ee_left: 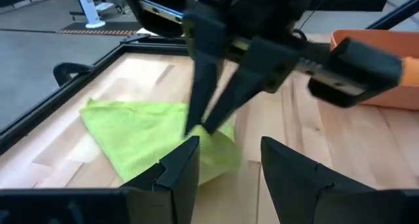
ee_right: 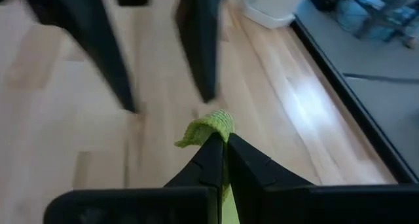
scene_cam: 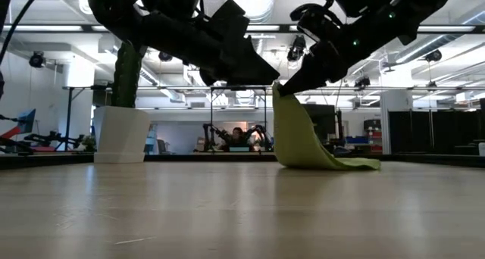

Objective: Roll microfiber towels into tight, uniform cylinder then place into a basket
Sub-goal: Fold the green microfiber cloth

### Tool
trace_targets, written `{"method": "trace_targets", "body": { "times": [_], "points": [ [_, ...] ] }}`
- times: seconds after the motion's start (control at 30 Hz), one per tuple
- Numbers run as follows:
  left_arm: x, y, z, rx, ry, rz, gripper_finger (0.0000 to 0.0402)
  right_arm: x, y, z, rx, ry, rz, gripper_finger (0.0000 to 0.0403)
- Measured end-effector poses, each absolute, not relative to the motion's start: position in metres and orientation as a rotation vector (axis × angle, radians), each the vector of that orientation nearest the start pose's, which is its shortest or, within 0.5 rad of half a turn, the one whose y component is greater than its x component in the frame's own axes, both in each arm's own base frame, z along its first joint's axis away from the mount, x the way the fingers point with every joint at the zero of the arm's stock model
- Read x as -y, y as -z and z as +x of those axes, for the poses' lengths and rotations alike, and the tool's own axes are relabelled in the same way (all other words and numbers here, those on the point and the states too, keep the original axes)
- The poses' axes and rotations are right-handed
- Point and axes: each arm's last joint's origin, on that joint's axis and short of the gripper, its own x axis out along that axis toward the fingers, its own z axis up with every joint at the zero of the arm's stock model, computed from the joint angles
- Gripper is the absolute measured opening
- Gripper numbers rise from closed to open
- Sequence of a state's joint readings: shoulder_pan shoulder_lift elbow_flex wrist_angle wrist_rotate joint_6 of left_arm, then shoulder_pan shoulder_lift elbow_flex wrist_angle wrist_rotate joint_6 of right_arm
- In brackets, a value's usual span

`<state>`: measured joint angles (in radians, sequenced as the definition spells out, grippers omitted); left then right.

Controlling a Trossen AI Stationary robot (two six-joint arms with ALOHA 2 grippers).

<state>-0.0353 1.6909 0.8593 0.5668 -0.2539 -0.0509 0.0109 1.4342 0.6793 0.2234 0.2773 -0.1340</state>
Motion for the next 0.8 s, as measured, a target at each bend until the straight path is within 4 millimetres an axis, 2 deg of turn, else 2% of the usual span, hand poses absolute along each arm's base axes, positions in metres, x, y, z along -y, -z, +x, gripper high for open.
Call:
{"method": "trace_targets", "body": {
  "times": [0.37,0.8],
  "points": [
    [0.0043,-0.2009,0.3537,-0.235,-0.277,-0.129,0.0148,0.0059,-0.1917,0.2853,-0.542,0.275,-0.177,0.0012],
    [0.0032,-0.2005,0.3559,-0.231,-0.309,-0.131,0.0148,0.0027,-0.1958,0.2876,-0.49,0.268,-0.164,0.0012]
  ]
}}
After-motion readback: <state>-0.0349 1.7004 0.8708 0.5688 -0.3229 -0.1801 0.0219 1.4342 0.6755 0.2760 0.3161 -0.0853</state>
